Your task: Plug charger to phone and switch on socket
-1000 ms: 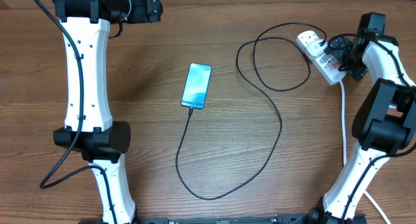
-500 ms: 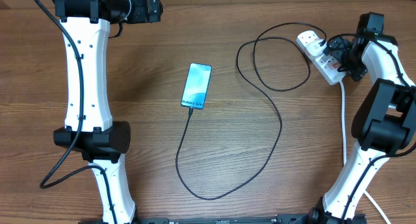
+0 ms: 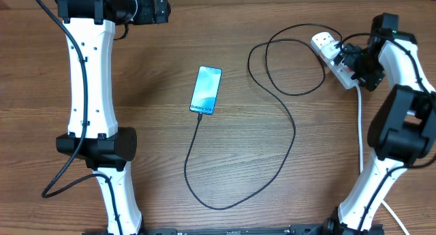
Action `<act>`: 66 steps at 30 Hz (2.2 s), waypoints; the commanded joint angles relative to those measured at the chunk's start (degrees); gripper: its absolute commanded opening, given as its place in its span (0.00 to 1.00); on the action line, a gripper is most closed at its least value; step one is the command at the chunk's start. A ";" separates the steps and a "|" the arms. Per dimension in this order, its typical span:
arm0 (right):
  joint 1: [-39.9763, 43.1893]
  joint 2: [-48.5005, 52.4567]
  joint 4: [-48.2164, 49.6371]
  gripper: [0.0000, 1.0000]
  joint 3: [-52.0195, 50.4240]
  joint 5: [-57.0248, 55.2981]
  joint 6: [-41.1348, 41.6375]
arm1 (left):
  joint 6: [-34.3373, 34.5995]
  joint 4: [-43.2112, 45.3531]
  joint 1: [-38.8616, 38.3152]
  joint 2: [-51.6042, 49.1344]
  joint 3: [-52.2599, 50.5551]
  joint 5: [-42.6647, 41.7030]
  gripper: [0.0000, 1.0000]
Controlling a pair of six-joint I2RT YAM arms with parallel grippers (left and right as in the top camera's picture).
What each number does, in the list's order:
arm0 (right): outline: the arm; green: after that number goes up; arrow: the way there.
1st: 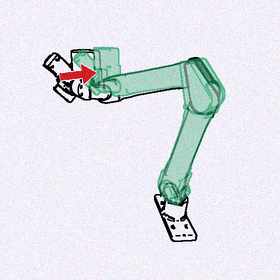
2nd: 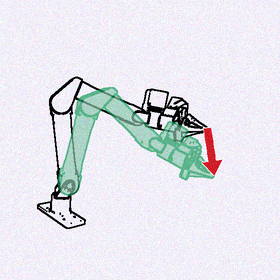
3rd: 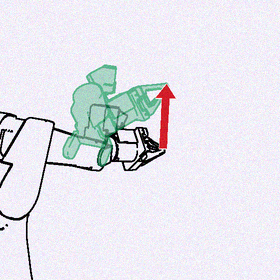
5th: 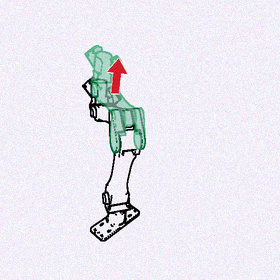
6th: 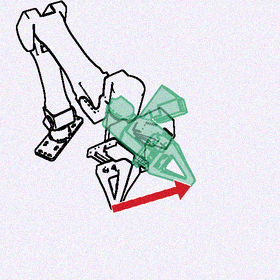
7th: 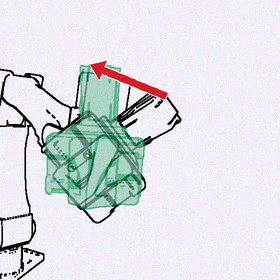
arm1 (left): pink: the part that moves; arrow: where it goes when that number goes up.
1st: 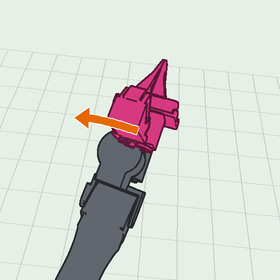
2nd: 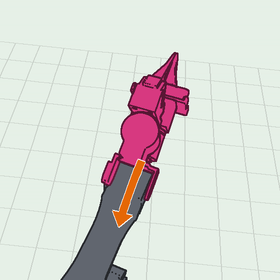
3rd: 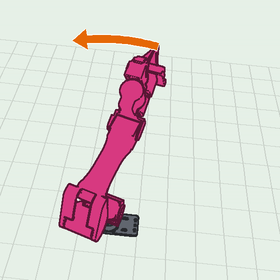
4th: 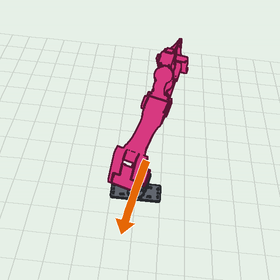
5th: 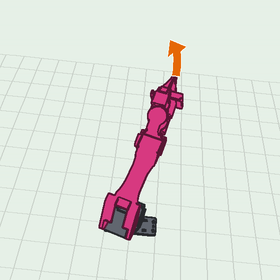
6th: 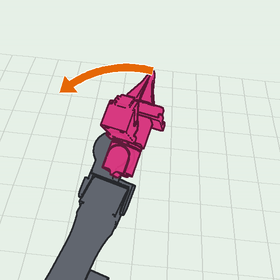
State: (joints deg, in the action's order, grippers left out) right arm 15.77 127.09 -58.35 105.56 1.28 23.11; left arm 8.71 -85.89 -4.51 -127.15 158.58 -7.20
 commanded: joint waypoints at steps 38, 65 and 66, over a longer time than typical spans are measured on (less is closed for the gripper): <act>-18.71 -74.03 -34.84 1.00 -25.40 2.03 18.05 | 0.52 0.00 -0.37 -0.07 0.15 0.55 1.00; -20.24 -73.79 -32.72 1.00 -26.03 -4.24 14.53 | 0.52 -0.02 -0.37 -0.07 0.15 0.55 1.00; -21.00 -74.12 -30.91 1.00 -26.40 -4.24 12.07 | 0.52 0.00 -0.37 -0.07 0.15 0.55 1.00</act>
State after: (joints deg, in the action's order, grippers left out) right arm -3.46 53.63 -91.61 80.07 -1.98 39.35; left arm 8.71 -85.91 -4.51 -127.15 158.58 -7.18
